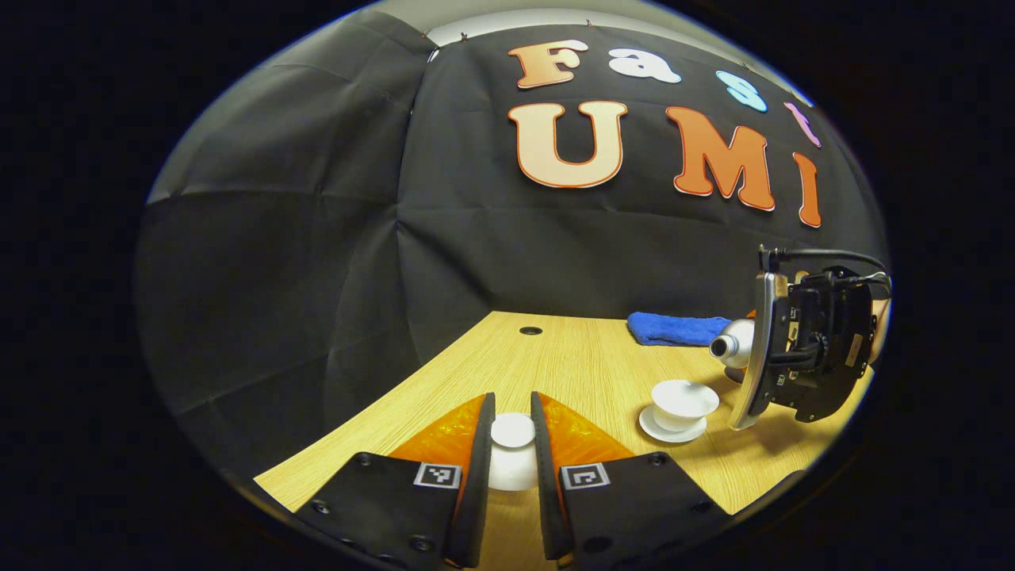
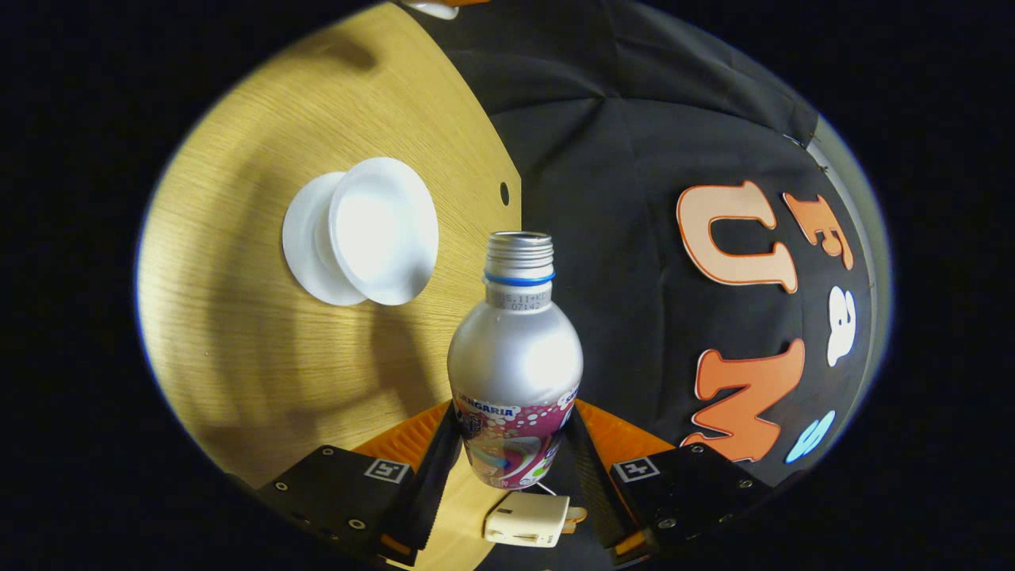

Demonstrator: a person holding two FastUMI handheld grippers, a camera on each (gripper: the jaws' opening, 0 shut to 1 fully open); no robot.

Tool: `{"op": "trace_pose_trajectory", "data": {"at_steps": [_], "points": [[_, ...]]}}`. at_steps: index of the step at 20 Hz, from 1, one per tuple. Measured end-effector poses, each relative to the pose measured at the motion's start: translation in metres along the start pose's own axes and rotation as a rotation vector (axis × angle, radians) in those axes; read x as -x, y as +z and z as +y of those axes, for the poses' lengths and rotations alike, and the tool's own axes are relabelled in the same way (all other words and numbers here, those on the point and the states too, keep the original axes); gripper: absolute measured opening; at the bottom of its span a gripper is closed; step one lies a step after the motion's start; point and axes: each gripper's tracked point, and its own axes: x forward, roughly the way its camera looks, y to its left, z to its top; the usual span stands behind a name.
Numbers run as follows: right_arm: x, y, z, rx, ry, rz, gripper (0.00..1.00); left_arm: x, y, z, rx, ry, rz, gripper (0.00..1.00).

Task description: Open the teacup lid with one hand, grasp the water bottle and pour water into the teacup with the other hand; after pouring, place the water bottle on the coaster and then close the teacup lid.

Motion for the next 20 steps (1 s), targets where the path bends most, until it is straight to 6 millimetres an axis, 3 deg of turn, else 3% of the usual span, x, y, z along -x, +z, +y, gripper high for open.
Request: {"op": "trace_pose_trajectory", "data": {"at_steps": [16, 17, 20], "points": [[-0.006, 0.005, -0.037, 0.324, -0.077, -0.031, 0.78, 0.003, 0.001, -0.002, -0.017, 0.005, 0.001, 0.32], [-0.006, 0.006, -0.039, 0.331, -0.084, -0.033, 0.75, 0.004, 0.002, -0.002, -0.018, 0.006, -0.001, 0.32], [-0.004, 0.006, -0.045, 0.356, -0.112, -0.034, 0.78, 0.004, 0.001, -0.001, -0.018, 0.006, 0.001, 0.32]]}}
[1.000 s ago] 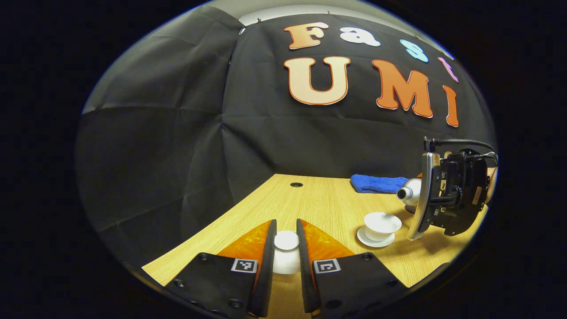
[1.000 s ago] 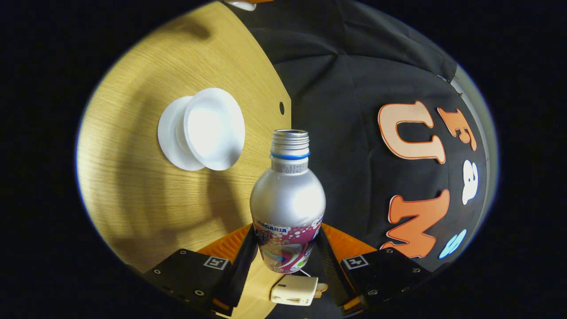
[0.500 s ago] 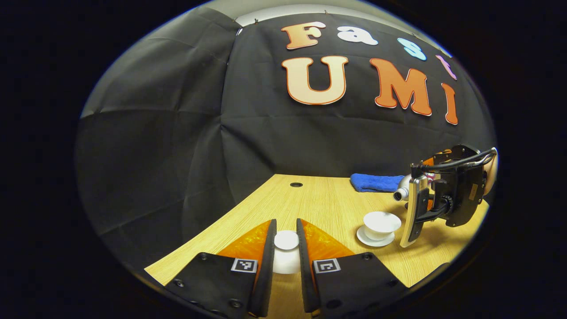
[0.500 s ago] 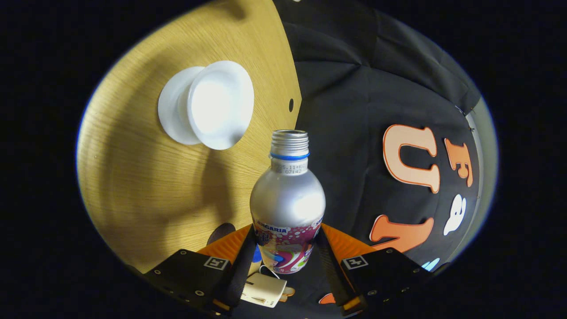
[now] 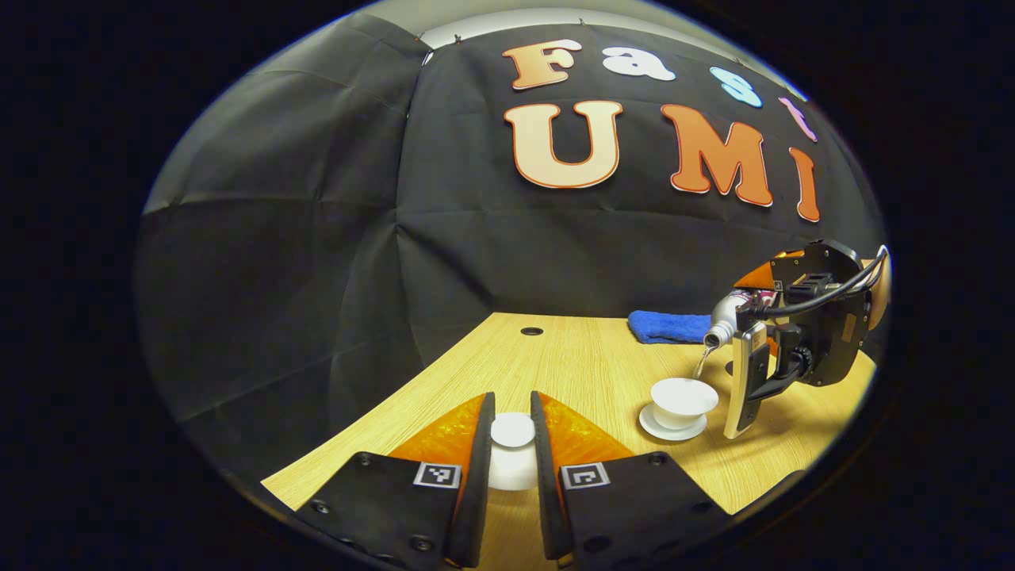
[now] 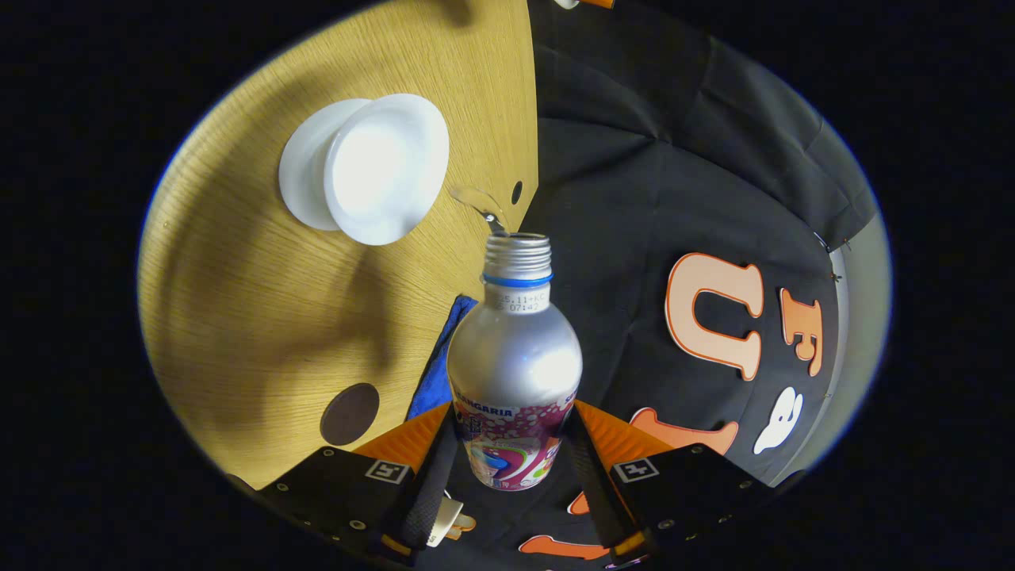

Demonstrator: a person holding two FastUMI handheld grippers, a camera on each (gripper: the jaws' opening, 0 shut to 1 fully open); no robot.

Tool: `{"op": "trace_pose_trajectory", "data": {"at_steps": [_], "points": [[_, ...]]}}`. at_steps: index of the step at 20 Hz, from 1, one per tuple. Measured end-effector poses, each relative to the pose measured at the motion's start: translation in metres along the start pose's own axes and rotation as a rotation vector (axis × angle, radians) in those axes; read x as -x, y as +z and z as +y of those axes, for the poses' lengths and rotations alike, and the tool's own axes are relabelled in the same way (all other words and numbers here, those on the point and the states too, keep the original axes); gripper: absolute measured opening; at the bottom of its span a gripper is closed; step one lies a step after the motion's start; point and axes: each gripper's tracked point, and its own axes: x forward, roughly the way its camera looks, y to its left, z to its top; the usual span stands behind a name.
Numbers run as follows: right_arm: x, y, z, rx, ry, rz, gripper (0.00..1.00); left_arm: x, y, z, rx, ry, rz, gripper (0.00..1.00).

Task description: Open the teacup lid with one hand, grasp the water bottle and pour water into the teacup with the other hand; after pouring, place the water bottle on the coaster and then close the teacup lid.

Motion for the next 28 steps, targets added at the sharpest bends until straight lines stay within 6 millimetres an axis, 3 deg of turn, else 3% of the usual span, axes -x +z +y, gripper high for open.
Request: {"op": "trace_pose_trajectory", "data": {"at_steps": [28], "points": [[0.003, -0.001, -0.028, 0.221, -0.188, -0.002, 0.78, -0.001, -0.002, -0.007, -0.009, -0.010, 0.002, 0.32]]}}
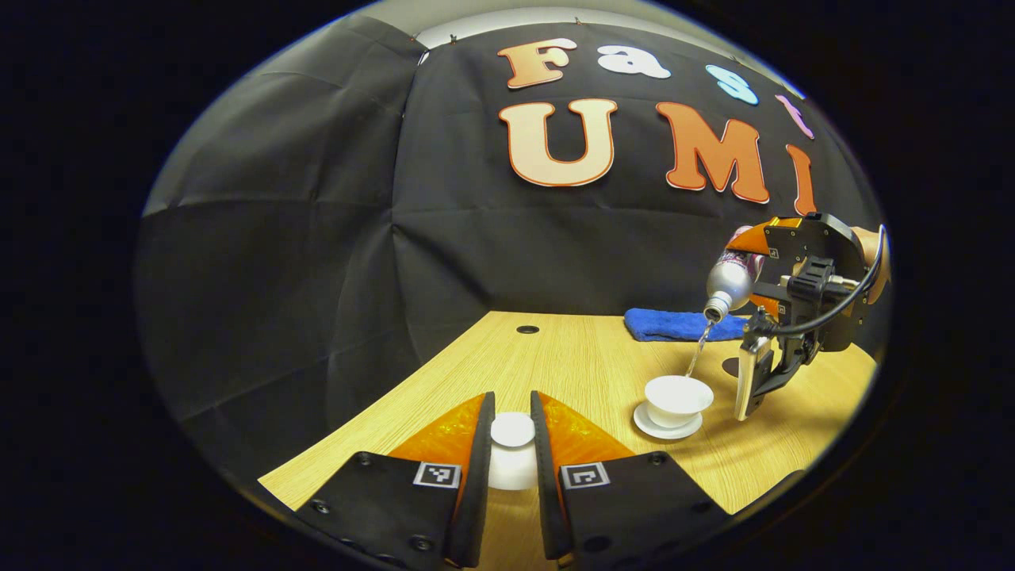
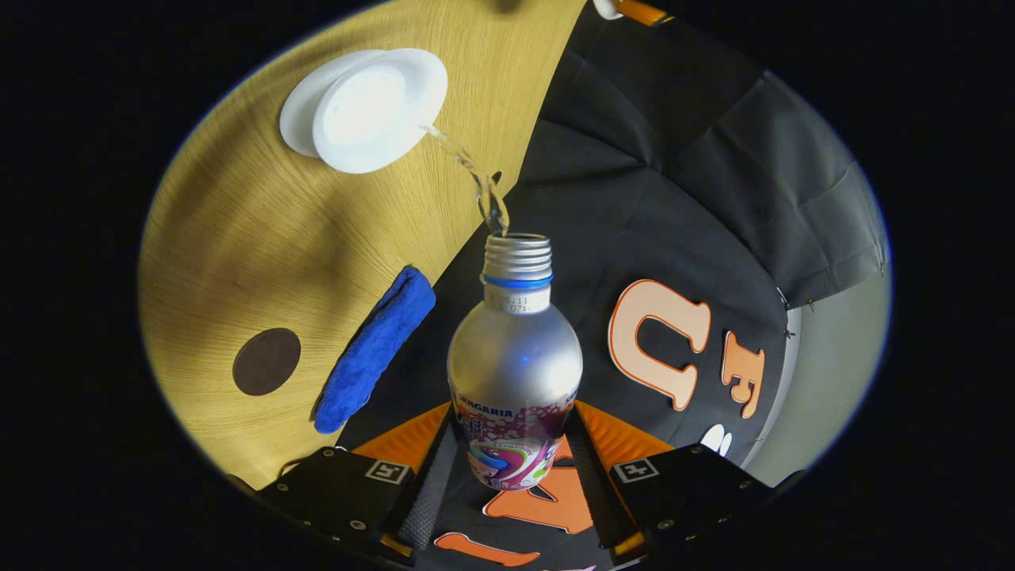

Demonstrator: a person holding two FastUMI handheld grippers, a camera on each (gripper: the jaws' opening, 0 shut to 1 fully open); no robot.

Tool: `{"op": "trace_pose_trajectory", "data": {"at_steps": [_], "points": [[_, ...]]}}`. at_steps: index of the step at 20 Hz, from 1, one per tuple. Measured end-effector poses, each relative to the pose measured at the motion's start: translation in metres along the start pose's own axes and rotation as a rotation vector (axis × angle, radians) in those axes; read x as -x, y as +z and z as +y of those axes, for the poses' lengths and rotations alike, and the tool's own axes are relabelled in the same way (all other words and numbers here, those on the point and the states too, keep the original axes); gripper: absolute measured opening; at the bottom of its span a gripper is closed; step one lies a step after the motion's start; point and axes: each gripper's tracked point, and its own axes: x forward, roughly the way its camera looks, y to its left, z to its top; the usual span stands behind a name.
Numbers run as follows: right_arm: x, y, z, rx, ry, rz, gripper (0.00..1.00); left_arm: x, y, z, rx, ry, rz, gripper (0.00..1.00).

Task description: Open the teacup lid with one hand, grasp the water bottle and pour water into the teacup with the other hand; after pouring, place the water bottle on the coaster and then close the teacup lid.

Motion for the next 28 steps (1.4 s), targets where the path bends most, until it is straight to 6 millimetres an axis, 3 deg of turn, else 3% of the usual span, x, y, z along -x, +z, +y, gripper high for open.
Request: {"op": "trace_pose_trajectory", "data": {"at_steps": [13, 14, 16, 23, 28], "points": [[-0.002, 0.003, -0.005, 0.057, -0.032, -0.063, 0.78, -0.001, -0.001, -0.011, -0.007, -0.010, 0.004, 0.32], [-0.001, 0.004, -0.006, 0.069, -0.041, -0.071, 0.75, -0.001, -0.001, -0.012, -0.005, -0.011, 0.004, 0.32], [-0.002, 0.003, -0.004, 0.063, -0.037, -0.085, 0.78, -0.001, 0.000, -0.013, -0.003, -0.012, 0.003, 0.32], [-0.005, 0.001, 0.023, -0.283, 0.130, -0.094, 0.78, -0.005, 0.006, -0.025, 0.002, -0.031, -0.003, 0.32], [-0.006, -0.001, 0.052, -0.579, 0.246, -0.057, 0.79, -0.012, 0.018, -0.050, -0.008, -0.072, -0.026, 0.32]]}}
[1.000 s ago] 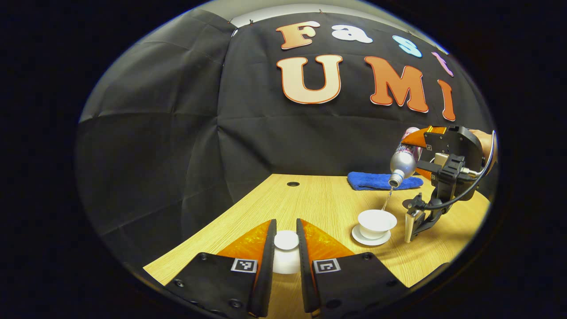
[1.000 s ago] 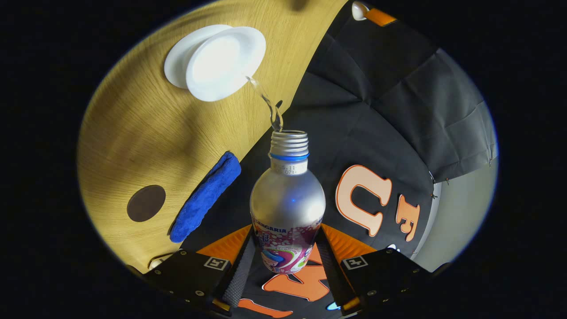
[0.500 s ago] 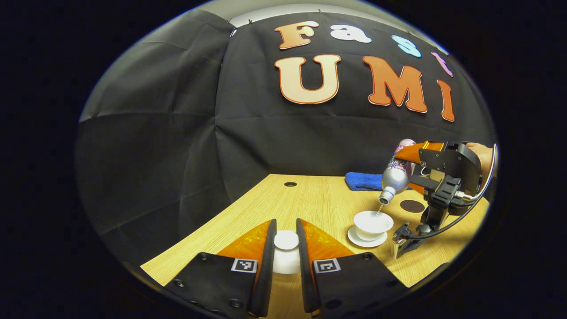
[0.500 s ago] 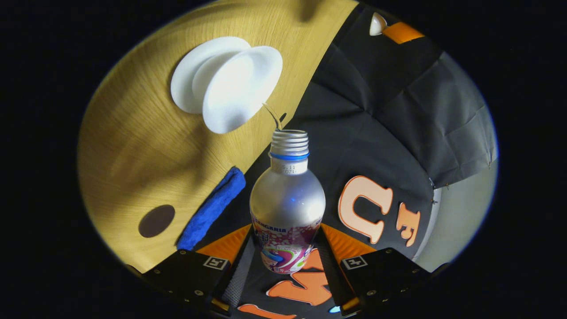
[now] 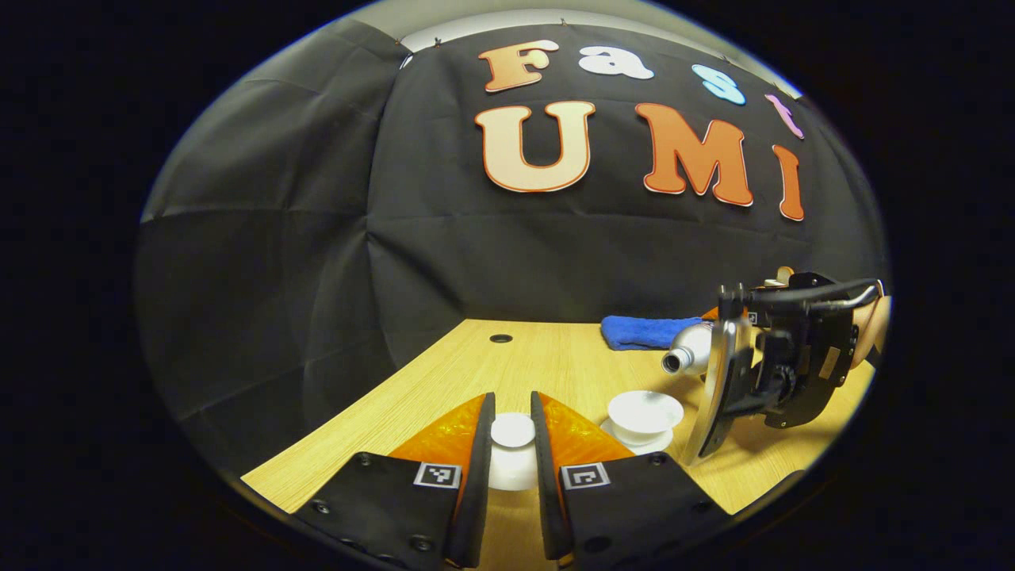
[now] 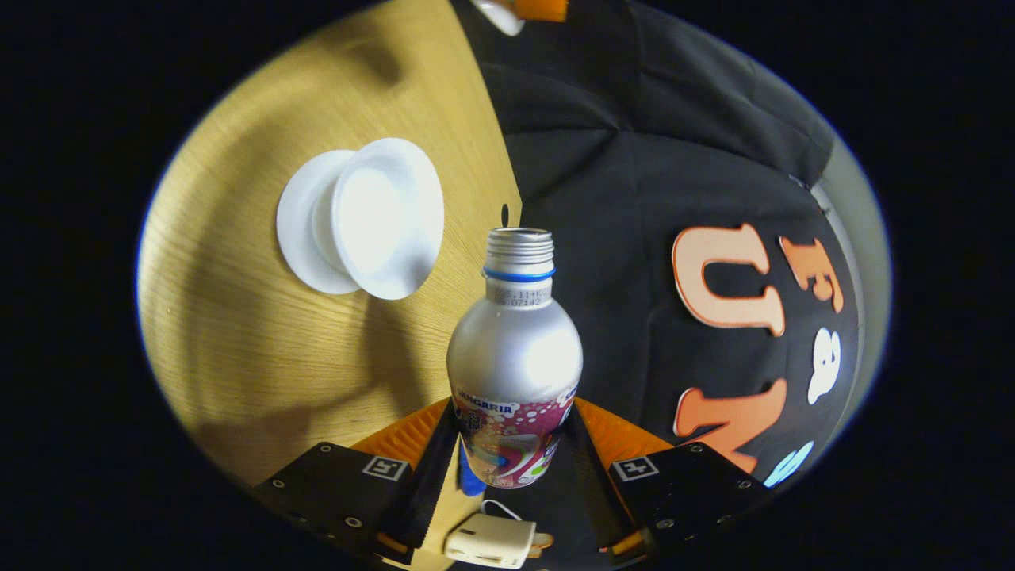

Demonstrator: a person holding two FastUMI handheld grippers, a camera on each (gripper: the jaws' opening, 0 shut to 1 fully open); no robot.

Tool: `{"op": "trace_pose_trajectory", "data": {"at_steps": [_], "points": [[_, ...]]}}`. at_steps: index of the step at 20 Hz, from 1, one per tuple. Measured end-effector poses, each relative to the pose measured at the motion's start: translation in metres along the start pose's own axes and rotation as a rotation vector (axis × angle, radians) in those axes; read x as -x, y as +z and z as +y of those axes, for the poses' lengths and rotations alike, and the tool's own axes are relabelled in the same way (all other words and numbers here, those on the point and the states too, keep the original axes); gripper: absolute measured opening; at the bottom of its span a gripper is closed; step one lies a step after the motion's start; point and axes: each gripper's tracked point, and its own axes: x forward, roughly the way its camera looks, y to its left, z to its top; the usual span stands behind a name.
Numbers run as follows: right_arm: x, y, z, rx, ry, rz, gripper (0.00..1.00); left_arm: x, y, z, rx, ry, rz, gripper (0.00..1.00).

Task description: Open the teacup lid with one hand, grasp the water bottle and pour water into the teacup with the other hand; after pouring, place the water bottle on the coaster and then close the teacup lid.

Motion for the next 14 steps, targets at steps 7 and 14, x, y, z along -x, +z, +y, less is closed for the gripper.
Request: {"op": "trace_pose_trajectory", "data": {"at_steps": [7, 14], "points": [[-0.004, -0.013, 0.006, -0.340, 0.031, 0.033, 0.79, -0.016, 0.022, -0.045, -0.012, -0.073, -0.040, 0.32], [-0.014, -0.028, 0.017, -0.688, 0.055, 0.060, 0.79, -0.031, 0.029, -0.079, -0.017, -0.122, -0.045, 0.32]]}}
